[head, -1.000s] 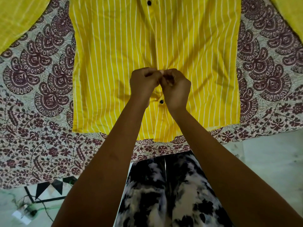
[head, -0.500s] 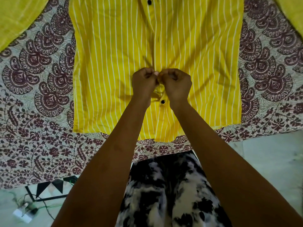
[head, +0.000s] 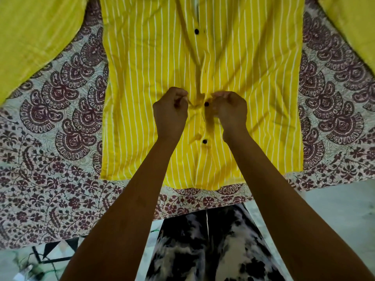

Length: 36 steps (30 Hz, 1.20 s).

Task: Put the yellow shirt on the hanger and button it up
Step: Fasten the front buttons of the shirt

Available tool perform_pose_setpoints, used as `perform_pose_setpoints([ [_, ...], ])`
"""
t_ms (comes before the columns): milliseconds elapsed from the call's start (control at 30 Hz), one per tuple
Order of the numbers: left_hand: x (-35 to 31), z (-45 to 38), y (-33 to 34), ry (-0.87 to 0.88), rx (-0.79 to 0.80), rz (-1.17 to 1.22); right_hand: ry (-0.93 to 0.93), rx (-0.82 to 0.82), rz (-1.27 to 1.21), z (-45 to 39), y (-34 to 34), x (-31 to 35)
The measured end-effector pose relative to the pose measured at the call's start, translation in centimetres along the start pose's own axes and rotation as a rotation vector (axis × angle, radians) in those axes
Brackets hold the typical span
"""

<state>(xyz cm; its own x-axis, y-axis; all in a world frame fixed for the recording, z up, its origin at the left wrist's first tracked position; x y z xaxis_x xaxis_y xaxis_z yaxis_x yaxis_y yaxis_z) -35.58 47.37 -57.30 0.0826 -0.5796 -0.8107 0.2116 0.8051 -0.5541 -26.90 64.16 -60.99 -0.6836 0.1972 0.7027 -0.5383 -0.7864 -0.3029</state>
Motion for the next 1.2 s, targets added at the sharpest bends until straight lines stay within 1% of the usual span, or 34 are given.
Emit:
perform_pose_setpoints([
  [67,-0.1,-1.4,-0.1,-0.004,0.008,0.008,-0.175,-0.081,0.046,0.2,-0.8,2.2],
  [100,-0.2,-2.2,-0.1,0.005,0.018,0.012,-0.266,-0.084,0.056,0.5,-0.7,3.6],
  [167,-0.9,-4.0,0.2,0.027,0.045,0.011,-0.422,-0.046,0.113,0.5,0.4,6.3],
  [200,-1.2,-4.8,0.5,0.032,0.068,0.013,-0.464,-0.009,0.162,0.1,1.3,7.0],
  [233,-1.6,-5.7,0.9,0.033,0.097,0.02,-0.486,0.026,0.249,-0.5,2.4,7.5],
  [300,-2.0,-6.9,2.1,0.021,0.173,0.02,-0.475,0.075,0.52,-2.0,4.2,7.3],
  [367,-2.1,-7.7,3.4,0.02,0.247,-0.012,-0.45,0.061,0.729,-3.1,4.7,7.0],
  [400,-2.1,-7.9,3.8,0.023,0.271,-0.037,-0.458,0.035,0.766,-3.3,4.6,7.4],
  [433,-2.0,-7.9,4.1,0.028,0.283,-0.061,-0.469,0.007,0.752,-3.5,4.1,7.8],
  [567,-1.9,-7.4,5.0,0.028,0.302,-0.129,-0.405,-0.077,0.481,-4.5,0.8,7.6],
  [700,-2.5,-6.4,6.2,0.084,0.332,-0.222,-0.32,0.007,0.357,-4.9,0.1,5.8],
  [800,-3.0,-6.1,6.6,0.114,0.318,-0.331,-0.216,0.019,0.142,-4.9,-0.1,4.5],
  [867,-3.3,-6.0,6.8,0.118,0.32,-0.411,-0.157,0.035,0.049,-4.7,-0.2,3.7],
  [967,-4.0,-5.9,7.4,0.123,0.348,-0.519,-0.063,0.103,-0.106,-4.3,0.1,3.0],
  [1033,-3.8,-6.1,7.7,0.09,0.371,-0.557,-0.027,0.133,-0.146,-4.2,0.1,2.7],
  [1100,-3.4,-6.3,7.5,0.028,0.355,-0.488,-0.025,0.14,-0.136,-4.3,-0.1,2.6],
  [1200,-3.0,-6.2,6.3,-0.119,0.269,-0.257,-0.055,0.13,-0.11,-4.2,-0.1,2.9],
])
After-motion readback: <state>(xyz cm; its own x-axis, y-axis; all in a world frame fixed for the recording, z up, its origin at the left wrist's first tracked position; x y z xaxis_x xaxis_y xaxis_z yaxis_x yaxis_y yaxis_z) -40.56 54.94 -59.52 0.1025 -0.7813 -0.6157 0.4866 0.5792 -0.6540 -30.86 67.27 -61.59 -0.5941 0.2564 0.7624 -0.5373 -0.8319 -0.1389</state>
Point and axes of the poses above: each hand's wrist, its own z-axis away from the middle knuckle, its own y-axis out of the palm, x = y × z, the point moved 10 cm from there along -z, towards the middle knuckle, and after that the axes turned 1 degree about x, right-handed, at the moved point
